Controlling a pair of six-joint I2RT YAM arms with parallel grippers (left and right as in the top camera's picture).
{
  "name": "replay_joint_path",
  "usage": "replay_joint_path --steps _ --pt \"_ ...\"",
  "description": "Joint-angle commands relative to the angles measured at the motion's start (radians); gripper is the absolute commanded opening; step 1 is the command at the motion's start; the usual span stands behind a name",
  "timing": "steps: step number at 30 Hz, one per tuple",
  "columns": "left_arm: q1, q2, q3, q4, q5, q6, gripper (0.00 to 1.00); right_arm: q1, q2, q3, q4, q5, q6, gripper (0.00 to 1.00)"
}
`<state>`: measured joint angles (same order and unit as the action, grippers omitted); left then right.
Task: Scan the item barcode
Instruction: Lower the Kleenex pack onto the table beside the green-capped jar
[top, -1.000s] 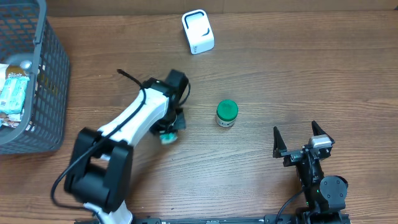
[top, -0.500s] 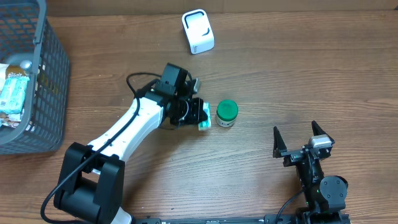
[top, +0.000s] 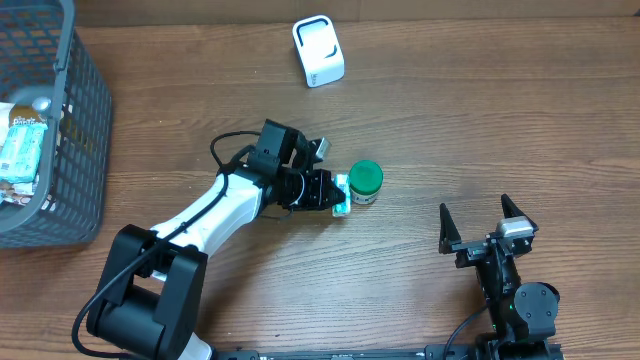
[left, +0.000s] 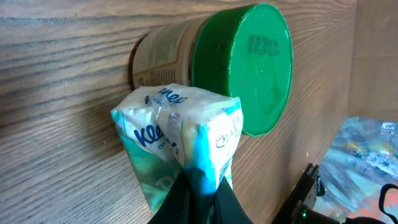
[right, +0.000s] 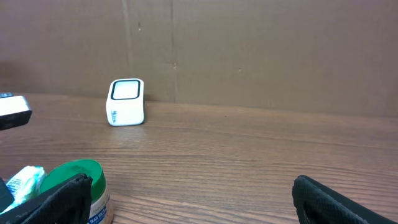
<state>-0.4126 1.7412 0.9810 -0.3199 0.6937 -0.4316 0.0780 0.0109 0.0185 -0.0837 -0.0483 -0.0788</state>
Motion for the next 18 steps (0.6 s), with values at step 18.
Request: replay_joint_path --steps 18 --pt "0.000 0.008 -0.100 0.128 -0.031 -0.105 0.05 -0.004 -0.008 -0.011 0.003 -0.002 -0.001 1.00"
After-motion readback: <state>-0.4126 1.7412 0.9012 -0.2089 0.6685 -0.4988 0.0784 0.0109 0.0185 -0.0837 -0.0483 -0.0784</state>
